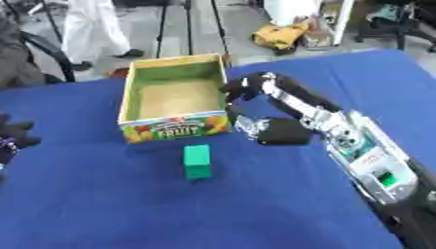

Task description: Pick up objects on the table and place them in the box.

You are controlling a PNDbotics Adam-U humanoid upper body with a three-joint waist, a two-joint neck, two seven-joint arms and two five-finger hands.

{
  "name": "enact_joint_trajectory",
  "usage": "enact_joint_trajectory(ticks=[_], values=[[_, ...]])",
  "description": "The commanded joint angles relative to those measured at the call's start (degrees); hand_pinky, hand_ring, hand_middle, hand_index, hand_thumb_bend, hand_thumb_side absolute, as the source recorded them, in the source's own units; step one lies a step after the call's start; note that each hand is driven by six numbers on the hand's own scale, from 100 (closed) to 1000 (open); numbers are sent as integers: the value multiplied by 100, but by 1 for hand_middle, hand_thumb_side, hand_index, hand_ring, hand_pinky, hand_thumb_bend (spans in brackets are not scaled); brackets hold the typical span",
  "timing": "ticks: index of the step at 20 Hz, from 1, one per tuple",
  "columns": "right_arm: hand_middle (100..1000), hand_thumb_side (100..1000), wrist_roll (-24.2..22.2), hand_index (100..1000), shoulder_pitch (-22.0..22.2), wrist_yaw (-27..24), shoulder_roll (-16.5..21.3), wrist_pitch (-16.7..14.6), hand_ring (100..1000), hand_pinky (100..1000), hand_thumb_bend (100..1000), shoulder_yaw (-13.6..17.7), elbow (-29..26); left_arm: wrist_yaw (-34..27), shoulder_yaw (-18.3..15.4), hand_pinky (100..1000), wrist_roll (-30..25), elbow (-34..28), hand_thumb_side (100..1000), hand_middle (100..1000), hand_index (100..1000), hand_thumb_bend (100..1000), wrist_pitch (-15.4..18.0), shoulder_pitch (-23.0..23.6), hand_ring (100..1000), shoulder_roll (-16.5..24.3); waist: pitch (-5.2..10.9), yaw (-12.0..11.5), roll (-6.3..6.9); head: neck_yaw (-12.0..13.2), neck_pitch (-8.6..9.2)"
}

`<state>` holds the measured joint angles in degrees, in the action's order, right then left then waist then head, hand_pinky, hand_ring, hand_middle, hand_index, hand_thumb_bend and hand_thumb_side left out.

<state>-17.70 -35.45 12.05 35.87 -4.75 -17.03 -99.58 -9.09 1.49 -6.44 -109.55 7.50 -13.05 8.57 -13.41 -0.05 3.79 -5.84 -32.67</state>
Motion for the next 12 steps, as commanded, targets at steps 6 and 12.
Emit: enact_joint_trajectory(ticks=[6, 12], values=[[689, 695, -33, 859, -71, 46, 45, -11, 805, 781, 100, 19, -10, -16, -43, 743, 23, -82, 746, 563, 776, 728, 10, -13, 800, 7, 116, 6, -9, -10, -21], [703, 697, -95, 867, -131, 131, 34, -42, 812, 784, 100, -38, 107, -24, -28, 743, 10, -83, 746, 563, 776, 728, 8, -4, 800, 9, 127, -17, -8, -50, -38]])
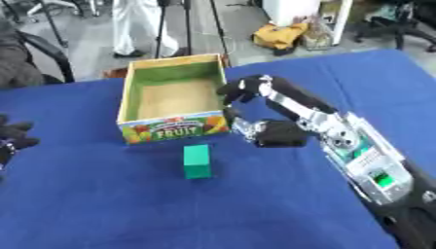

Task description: Pick up objects on the table and place them in the box.

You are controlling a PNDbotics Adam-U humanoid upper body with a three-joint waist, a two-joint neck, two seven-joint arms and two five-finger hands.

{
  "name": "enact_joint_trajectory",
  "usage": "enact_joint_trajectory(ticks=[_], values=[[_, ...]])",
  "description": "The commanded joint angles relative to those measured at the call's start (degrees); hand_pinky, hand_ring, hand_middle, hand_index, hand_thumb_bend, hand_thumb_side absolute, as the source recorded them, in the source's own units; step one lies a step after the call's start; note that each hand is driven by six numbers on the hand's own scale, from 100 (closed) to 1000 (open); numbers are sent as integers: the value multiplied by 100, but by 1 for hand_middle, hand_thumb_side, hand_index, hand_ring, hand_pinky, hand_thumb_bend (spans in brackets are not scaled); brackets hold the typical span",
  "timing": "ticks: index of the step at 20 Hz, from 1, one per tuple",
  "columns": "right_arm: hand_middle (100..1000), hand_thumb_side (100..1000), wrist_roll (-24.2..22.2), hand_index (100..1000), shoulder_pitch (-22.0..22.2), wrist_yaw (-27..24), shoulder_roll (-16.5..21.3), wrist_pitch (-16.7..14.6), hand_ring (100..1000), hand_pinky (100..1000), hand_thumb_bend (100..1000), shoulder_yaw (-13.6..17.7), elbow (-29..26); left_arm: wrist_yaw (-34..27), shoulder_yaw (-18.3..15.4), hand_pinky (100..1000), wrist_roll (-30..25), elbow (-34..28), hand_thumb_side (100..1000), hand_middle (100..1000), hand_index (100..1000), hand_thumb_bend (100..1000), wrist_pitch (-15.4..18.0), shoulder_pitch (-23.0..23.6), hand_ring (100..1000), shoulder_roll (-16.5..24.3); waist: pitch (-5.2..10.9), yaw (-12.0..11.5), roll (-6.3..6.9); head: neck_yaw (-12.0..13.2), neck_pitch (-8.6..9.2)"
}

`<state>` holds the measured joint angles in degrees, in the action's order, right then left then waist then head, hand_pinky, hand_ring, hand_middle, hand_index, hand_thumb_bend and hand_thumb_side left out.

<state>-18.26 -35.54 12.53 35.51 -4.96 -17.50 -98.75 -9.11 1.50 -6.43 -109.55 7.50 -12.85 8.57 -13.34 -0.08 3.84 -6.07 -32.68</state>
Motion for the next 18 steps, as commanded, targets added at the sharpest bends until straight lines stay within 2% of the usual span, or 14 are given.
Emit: enact_joint_trajectory(ticks=[1, 6, 12, 18], values=[[711, 699, -57, 870, -147, 114, 60, -32, 816, 785, 100, -9, 76, -23, -23, 743, 3, -82, 746, 564, 776, 728, 7, -22, 800, 8, 124, -24, -13, -36, -39], [750, 702, -145, 892, -307, 351, -61, -147, 845, 792, 100, -122, 469, -38, -5, 743, -18, -80, 747, 564, 777, 727, 3, -15, 801, 11, 142, -74, -17, -72, -69], [790, 754, -384, 931, -483, 755, -300, -368, 888, 809, 100, -226, 1101, -55, 17, 742, -44, -76, 747, 563, 777, 727, 2, -4, 801, 10, 160, -137, -10, -123, -101], [794, 782, -416, 937, -623, 1097, -512, -532, 888, 810, 184, -289, 1569, -60, 33, 743, -65, -71, 748, 563, 777, 725, 2, 2, 802, -1, 161, -164, 10, -148, -144]])
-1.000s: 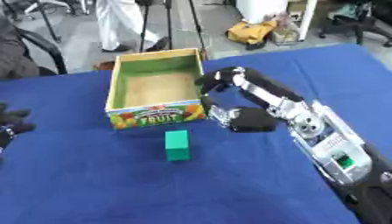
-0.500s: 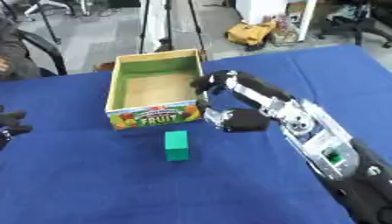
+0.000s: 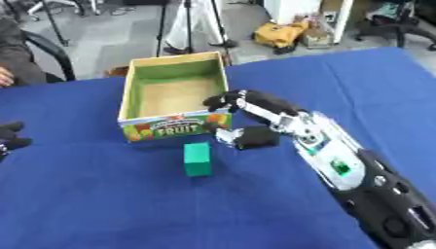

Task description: Pick up objects on the table and place them in the box.

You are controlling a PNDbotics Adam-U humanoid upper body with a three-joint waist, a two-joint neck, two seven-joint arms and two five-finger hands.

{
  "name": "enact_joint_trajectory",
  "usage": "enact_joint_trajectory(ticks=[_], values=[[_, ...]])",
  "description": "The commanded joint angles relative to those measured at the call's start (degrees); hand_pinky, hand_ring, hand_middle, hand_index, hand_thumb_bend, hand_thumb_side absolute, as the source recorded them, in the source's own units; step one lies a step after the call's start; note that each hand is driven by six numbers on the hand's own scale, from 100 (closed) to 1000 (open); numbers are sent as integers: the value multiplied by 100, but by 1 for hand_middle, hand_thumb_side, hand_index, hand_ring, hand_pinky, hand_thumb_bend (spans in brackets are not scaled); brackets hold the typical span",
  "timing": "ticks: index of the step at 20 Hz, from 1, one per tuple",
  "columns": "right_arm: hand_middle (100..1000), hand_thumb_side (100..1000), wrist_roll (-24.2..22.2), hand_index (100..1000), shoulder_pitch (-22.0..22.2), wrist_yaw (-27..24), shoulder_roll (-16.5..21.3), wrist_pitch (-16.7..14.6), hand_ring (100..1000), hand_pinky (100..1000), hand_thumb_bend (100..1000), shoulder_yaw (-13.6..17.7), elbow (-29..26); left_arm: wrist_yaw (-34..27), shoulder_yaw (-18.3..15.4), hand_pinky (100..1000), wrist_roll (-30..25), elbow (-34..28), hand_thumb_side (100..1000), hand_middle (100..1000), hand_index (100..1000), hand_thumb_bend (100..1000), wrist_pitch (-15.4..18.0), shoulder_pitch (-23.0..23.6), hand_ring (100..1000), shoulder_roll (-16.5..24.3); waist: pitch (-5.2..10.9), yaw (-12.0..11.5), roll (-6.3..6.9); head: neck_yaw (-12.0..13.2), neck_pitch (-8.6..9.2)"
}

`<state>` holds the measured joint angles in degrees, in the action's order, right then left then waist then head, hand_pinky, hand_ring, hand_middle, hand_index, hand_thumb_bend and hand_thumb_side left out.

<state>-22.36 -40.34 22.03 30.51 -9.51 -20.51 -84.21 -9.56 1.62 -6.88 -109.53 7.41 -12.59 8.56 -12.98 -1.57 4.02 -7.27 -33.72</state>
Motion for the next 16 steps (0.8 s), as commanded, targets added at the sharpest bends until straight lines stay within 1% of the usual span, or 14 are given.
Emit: enact_joint_trajectory(ticks=[1, 4, 8, 9, 11, 16], values=[[794, 787, -3, 938, -153, 194, -44, -102, 888, 811, 197, 4, 182, -16, 23, 743, -22, -71, 749, 563, 776, 725, 12, -23, 802, -2, 124, -20, -3, -31, -45], [792, 798, 20, 938, -172, 325, -166, -154, 884, 810, 223, -3, 376, -18, 24, 743, -25, -68, 750, 563, 776, 724, 13, -18, 802, -11, 122, -32, 12, -27, -70], [792, 808, 61, 942, -204, 522, -274, -216, 884, 811, 293, -19, 547, -18, 30, 743, -33, -64, 751, 563, 776, 724, 13, -16, 803, -22, 117, -40, 22, -25, -104], [792, 796, 72, 943, -209, 573, -302, -221, 883, 810, 309, -19, 598, -17, 31, 743, -35, -63, 751, 563, 776, 724, 13, -15, 803, -24, 117, -41, 23, -27, -110], [791, 811, 89, 946, -219, 672, -354, -234, 883, 809, 330, -19, 700, -18, 32, 743, -36, -62, 751, 563, 776, 724, 13, -15, 803, -28, 114, -46, 25, -27, -117], [789, 817, 144, 948, -225, 881, -456, -296, 876, 807, 334, -35, 887, -20, 33, 743, -38, -58, 752, 563, 777, 723, 12, -14, 803, -37, 111, -56, 26, -35, -123]])
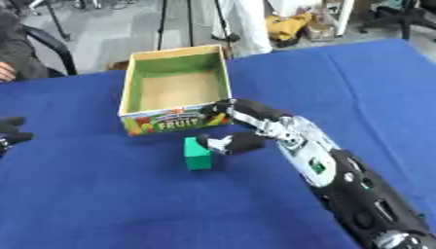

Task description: Pick up objects on the table and place them in the box.

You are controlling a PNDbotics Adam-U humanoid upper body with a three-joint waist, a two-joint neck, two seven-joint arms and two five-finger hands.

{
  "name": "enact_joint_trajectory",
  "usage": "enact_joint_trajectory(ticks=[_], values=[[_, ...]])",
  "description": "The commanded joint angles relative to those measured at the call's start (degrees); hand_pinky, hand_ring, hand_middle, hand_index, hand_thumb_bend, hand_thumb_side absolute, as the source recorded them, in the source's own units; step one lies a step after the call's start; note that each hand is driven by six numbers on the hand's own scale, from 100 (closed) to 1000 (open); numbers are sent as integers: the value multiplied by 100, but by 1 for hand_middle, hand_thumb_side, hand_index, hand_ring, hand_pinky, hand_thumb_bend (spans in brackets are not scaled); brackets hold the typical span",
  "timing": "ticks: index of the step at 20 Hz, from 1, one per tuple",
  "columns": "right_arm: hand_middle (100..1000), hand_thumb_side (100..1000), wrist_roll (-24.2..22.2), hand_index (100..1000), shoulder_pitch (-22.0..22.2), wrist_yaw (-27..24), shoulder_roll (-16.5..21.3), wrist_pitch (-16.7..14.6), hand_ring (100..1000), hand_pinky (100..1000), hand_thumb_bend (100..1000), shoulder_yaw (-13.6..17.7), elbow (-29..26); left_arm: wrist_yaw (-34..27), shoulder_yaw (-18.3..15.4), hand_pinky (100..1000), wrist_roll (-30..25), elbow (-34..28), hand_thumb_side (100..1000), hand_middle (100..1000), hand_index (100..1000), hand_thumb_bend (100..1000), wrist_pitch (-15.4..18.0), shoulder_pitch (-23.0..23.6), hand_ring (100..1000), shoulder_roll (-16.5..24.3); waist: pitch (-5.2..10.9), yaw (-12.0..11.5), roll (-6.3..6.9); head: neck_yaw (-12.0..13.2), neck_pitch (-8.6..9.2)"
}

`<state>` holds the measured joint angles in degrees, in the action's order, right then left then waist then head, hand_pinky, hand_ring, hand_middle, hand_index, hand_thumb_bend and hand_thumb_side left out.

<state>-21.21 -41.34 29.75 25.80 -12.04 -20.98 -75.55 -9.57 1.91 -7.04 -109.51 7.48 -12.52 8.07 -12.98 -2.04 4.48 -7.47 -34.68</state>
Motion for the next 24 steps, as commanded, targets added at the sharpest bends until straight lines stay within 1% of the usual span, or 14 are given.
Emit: enact_joint_trajectory(ticks=[1, 24], values=[[789, 817, 37, 949, -129, 131, 2, -53, 876, 807, 334, 9, 44, -19, 4, 743, -22, -59, 752, 563, 777, 723, 3, -21, 803, 11, 110, -10, -21, -18, -27], [778, 852, -140, 951, -96, 367, -260, -224, 868, 806, 290, -147, 382, -16, 13, 744, -38, -46, 756, 563, 776, 722, -6, -24, 806, -25, 83, -49, -25, -88, -42]])
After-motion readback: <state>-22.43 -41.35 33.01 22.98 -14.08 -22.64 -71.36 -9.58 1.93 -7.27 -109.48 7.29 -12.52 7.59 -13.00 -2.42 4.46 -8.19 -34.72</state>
